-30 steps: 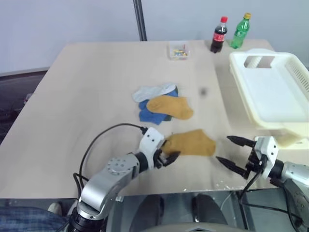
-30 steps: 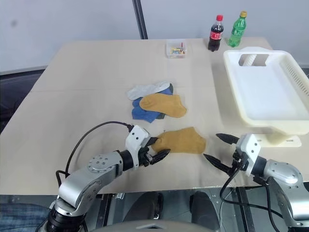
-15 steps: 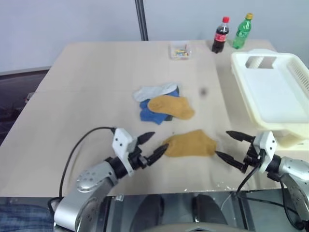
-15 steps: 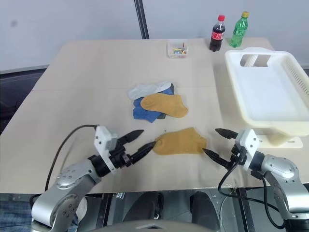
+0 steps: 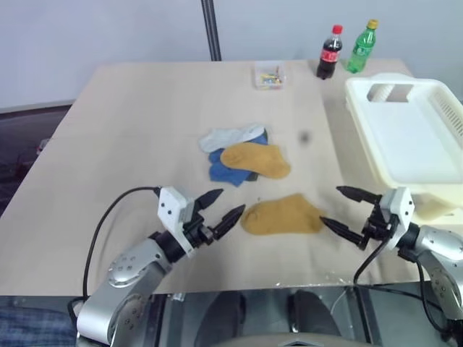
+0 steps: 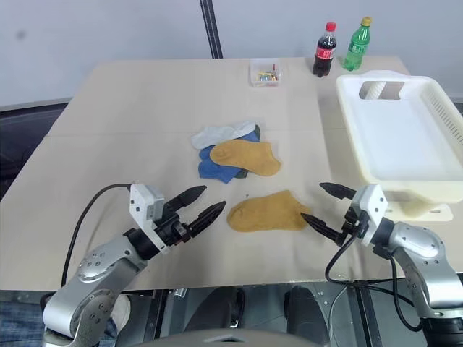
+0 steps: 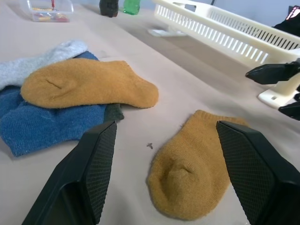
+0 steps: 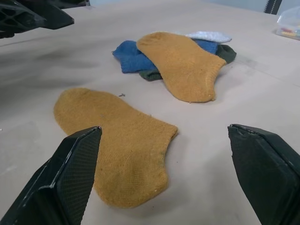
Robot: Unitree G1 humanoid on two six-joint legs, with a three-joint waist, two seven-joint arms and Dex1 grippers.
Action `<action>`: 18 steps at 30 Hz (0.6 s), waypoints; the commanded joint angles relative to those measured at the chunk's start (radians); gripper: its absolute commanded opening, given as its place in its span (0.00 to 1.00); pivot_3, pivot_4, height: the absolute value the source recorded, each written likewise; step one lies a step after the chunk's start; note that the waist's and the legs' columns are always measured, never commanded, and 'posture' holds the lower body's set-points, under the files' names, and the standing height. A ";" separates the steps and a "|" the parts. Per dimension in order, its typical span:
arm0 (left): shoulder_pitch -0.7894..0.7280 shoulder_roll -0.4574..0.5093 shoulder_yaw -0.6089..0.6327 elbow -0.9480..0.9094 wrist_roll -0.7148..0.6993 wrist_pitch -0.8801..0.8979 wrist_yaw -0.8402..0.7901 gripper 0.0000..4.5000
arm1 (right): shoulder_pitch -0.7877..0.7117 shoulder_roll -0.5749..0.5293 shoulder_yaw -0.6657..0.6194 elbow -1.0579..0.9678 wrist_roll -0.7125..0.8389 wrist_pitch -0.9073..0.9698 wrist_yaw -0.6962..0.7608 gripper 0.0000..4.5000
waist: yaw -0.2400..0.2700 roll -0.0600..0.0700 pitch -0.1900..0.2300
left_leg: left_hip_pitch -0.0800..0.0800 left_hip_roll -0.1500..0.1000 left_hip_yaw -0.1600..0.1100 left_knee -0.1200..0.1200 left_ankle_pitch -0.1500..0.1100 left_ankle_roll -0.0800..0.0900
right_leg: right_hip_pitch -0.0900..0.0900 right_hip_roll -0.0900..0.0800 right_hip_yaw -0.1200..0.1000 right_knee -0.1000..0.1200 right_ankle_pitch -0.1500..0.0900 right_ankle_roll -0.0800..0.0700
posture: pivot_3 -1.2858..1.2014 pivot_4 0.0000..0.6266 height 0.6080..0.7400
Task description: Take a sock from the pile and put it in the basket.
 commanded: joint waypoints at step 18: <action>0.090 0.075 0.176 -0.034 -0.187 -0.132 -0.141 0.81 | -0.675 0.344 0.345 0.451 -0.326 0.287 -0.338 1.00 | -0.003 0.000 0.001 | -0.002 -0.002 0.000 -0.001 0.002 -0.004 | -0.002 -0.001 0.000 -0.002 0.000 -0.001 | 0.52 0.24 1.00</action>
